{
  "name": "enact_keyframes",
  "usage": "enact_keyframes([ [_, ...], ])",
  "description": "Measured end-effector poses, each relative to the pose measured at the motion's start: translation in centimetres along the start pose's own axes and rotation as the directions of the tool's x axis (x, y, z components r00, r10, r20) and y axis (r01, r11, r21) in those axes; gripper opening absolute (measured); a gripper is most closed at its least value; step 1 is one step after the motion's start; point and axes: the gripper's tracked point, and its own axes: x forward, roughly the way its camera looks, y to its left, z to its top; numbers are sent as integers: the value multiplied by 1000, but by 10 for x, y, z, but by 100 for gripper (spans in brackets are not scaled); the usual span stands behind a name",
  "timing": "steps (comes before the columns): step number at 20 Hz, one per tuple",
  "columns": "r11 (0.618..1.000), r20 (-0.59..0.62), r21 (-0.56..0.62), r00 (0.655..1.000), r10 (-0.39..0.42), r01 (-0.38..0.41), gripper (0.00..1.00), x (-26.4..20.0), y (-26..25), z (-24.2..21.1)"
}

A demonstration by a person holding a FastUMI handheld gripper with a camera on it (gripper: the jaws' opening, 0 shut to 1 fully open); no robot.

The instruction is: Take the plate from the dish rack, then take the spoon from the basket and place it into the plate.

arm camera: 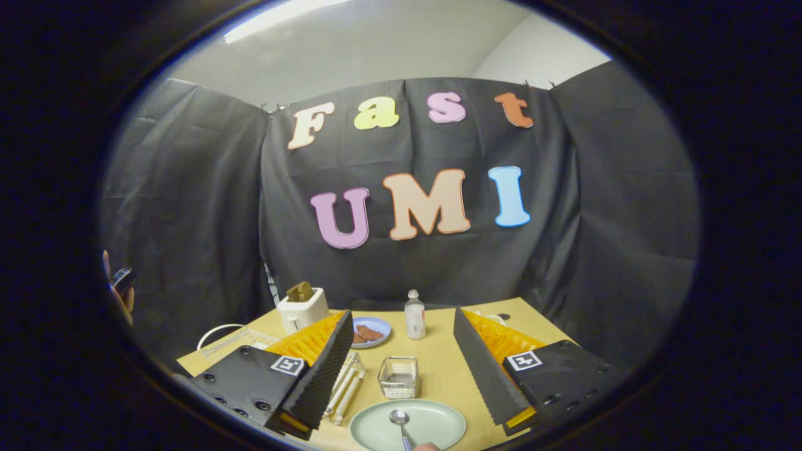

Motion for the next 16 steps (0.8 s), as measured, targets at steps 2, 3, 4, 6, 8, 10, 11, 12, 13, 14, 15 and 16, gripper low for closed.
enact_keyframes([
  [2, 1000, 27, 13, 1000, 7, -7, 100, 1, 2, 6],
  [3, 1000, 39, 23, 999, 8, -9, 100, 1, 3, 8],
  [4, 1000, 47, 28, 999, 8, -10, 100, 2, 2, 11],
  [6, 999, 53, 35, 999, 2, -4, 100, 3, 0, 14],
  [8, 999, 54, 43, 999, -1, -2, 100, 5, 0, 16],
  [10, 999, 53, 51, 999, -4, 2, 100, 7, -1, 15],
  [11, 999, 55, 50, 998, -6, 4, 100, 8, -2, 14],
  [12, 999, 57, 44, 998, -7, 5, 100, 9, -2, 15],
  [13, 999, 58, 39, 998, -8, 6, 100, 9, -2, 15],
  [14, 999, 57, 35, 998, -5, 3, 100, 10, -1, 15],
  [15, 999, 57, 34, 998, -2, 0, 100, 11, 0, 14],
  [16, 999, 58, 33, 998, -1, -1, 100, 11, 0, 16],
])
